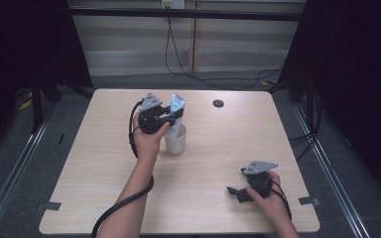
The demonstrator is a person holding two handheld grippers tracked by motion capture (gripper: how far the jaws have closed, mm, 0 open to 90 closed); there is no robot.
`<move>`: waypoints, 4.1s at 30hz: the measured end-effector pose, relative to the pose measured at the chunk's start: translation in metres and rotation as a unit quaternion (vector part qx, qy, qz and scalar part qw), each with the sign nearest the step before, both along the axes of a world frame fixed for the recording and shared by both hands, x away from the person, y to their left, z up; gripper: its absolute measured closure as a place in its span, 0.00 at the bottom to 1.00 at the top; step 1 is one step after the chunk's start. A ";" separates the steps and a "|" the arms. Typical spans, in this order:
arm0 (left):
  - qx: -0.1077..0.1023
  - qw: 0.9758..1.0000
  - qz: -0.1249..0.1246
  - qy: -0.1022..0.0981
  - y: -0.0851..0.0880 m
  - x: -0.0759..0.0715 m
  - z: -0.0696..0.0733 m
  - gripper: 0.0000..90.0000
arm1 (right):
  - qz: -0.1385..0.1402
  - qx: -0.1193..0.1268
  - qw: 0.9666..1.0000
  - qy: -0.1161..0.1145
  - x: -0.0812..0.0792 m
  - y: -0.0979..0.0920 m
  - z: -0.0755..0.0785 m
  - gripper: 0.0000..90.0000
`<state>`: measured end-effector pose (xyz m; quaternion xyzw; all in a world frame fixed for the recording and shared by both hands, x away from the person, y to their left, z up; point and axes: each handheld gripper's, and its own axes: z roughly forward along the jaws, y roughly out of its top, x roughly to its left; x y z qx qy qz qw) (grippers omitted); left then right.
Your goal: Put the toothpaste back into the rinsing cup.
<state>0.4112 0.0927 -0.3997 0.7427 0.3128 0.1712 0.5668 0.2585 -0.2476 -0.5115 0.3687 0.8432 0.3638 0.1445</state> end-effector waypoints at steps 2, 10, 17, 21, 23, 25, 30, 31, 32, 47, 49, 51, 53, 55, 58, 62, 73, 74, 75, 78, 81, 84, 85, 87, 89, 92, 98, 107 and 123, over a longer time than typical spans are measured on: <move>0.000 1.000 0.001 0.002 0.000 0.000 -0.001 0.71 | 0.000 0.000 1.000 0.000 0.000 0.000 0.000 0.11; 0.008 1.000 0.005 0.005 0.000 0.000 -0.010 0.71 | 0.000 0.000 1.000 0.000 0.000 0.000 0.000 0.11; 0.013 1.000 0.007 0.014 0.000 0.000 -0.017 0.71 | 0.000 0.000 1.000 0.000 0.000 0.000 0.000 0.11; 0.018 1.000 0.008 0.015 0.000 -0.001 -0.020 0.70 | 0.000 0.000 1.000 0.000 0.000 0.000 0.000 0.11; 0.015 1.000 0.010 0.017 0.000 -0.001 -0.022 0.70 | 0.000 0.000 1.000 0.000 0.000 0.000 0.000 0.11; 0.020 1.000 0.010 0.015 0.001 -0.001 -0.023 0.70 | 0.000 0.000 1.000 0.000 0.000 0.000 0.000 0.11; 0.028 0.999 0.010 0.019 0.000 -0.002 -0.027 0.70 | 0.000 0.000 1.000 0.000 0.000 0.000 0.000 0.11; 0.028 0.999 0.012 0.020 -0.001 -0.002 -0.028 0.69 | 0.000 0.000 1.000 0.000 0.000 0.000 0.000 0.11; 0.029 0.999 0.013 0.020 -0.001 -0.002 -0.028 0.69 | 0.000 0.000 1.000 0.000 0.000 0.000 0.000 0.11; 0.033 0.999 0.012 0.026 -0.002 -0.005 -0.034 0.68 | 0.000 0.000 1.000 0.000 0.000 0.000 0.000 0.11; 0.037 0.999 0.013 0.026 -0.002 -0.005 -0.036 0.68 | 0.000 0.000 1.000 0.000 0.000 0.000 0.000 0.11; 0.037 0.999 0.015 0.027 -0.002 -0.005 -0.036 0.68 | 0.000 0.000 1.000 0.000 0.000 0.000 0.000 0.11; 0.036 0.999 0.016 0.027 -0.002 -0.005 -0.037 0.68 | 0.000 0.000 1.000 0.000 0.000 0.000 0.000 0.11; 0.039 0.999 0.016 0.027 -0.001 -0.005 -0.037 0.68 | 0.000 0.000 1.000 0.000 0.000 0.000 0.000 0.11; 0.039 0.999 0.016 0.029 -0.001 -0.005 -0.038 0.68 | 0.000 0.000 1.000 0.000 0.000 0.000 0.000 0.11; 0.044 0.999 0.015 0.028 -0.001 -0.006 -0.039 0.67 | 0.000 0.000 1.000 0.000 0.000 0.000 0.000 0.11; 0.063 0.997 0.015 0.033 -0.003 -0.008 -0.044 0.66 | 0.000 0.000 1.000 0.000 0.000 0.000 0.000 0.11; 0.068 0.997 0.016 0.032 -0.004 -0.008 -0.044 0.66 | 0.000 0.000 1.000 0.000 0.000 0.000 0.000 0.11; 0.068 0.997 0.016 0.032 -0.004 -0.008 -0.044 0.65 | 0.000 0.000 1.000 0.000 0.000 0.000 0.000 0.11; 0.070 0.997 0.014 0.031 -0.004 -0.009 -0.044 0.65 | 0.000 0.000 1.000 0.000 0.000 0.000 0.000 0.11; 0.079 0.996 0.014 0.030 -0.004 -0.009 -0.046 0.65 | 0.000 0.000 1.000 0.000 0.000 0.000 0.000 0.11; 0.078 0.996 0.014 0.036 -0.004 -0.008 -0.048 0.64 | 0.000 0.000 1.000 0.000 0.000 0.000 0.000 0.11; 0.068 0.997 0.014 0.037 -0.004 -0.009 -0.049 0.64 | 0.000 0.000 1.000 0.000 0.000 0.000 0.000 0.11; 0.067 0.997 0.011 0.039 -0.004 -0.009 -0.048 0.63 | 0.000 0.000 1.000 0.000 0.000 0.000 0.000 0.11; 0.070 0.997 0.011 0.040 -0.005 -0.010 -0.047 0.63 | 0.000 0.000 1.000 0.000 0.000 0.000 0.000 0.11; 0.069 0.997 0.014 0.042 -0.004 -0.010 -0.047 0.62 | 0.000 0.000 1.000 0.000 0.000 0.000 0.000 0.11; 0.073 0.996 0.015 0.041 -0.003 -0.010 -0.047 0.61 | 0.000 0.000 1.000 0.000 0.000 0.000 0.000 0.11; 0.079 0.996 0.016 0.046 -0.004 -0.009 -0.049 0.58 | 0.000 0.000 1.000 0.000 0.000 0.000 0.000 0.11; 0.091 0.995 0.013 0.042 -0.006 -0.009 -0.047 0.55 | 0.000 0.000 1.000 0.000 0.000 0.000 0.000 0.11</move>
